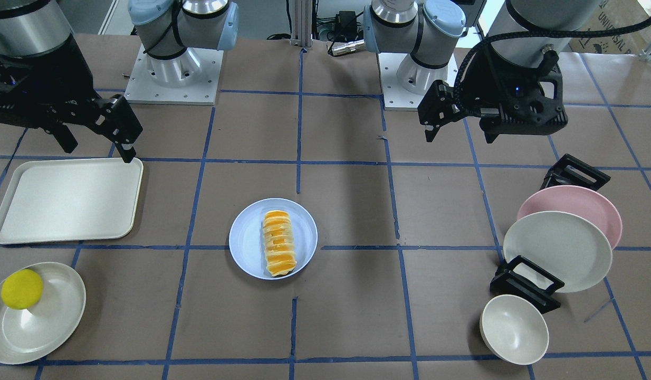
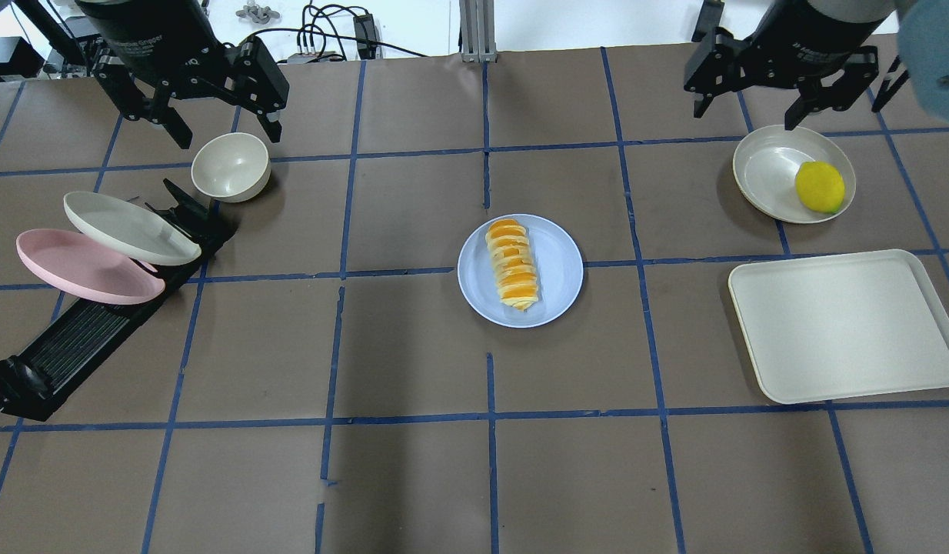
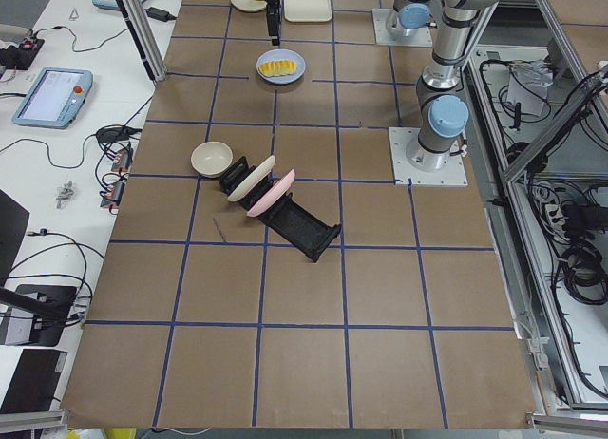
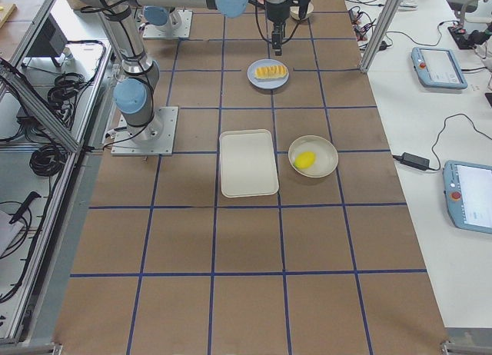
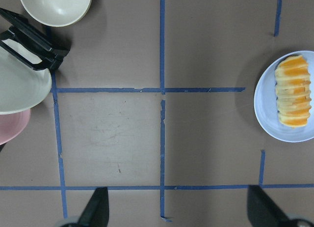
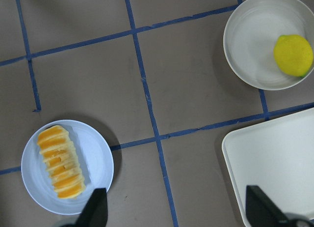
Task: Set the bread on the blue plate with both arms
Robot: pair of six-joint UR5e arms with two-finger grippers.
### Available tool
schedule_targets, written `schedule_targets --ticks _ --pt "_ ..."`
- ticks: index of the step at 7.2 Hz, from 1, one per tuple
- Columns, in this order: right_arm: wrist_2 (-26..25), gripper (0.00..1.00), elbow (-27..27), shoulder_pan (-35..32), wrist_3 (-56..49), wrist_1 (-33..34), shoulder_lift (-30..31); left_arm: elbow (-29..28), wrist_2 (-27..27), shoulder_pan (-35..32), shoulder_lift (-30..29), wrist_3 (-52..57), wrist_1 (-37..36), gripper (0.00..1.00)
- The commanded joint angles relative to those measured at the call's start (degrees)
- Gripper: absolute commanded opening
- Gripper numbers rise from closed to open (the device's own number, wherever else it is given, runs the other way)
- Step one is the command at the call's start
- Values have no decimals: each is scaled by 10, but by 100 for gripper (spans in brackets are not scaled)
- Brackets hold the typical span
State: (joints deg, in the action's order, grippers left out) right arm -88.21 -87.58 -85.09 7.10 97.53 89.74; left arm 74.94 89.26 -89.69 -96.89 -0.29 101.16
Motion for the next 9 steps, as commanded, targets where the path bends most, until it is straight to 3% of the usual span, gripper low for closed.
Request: schedule_targets --ticks 1,4,9 --pt "0 100 24 -21 -37 -51 0 5 0 0 2 0 0 100" --pt "-6 100 25 -62 -33 -17 -18 5 -1 -1 2 0 0 100" --pt "-21 100 16 -63 -34 -25 -12 5 -1 0 2 -1 0 100"
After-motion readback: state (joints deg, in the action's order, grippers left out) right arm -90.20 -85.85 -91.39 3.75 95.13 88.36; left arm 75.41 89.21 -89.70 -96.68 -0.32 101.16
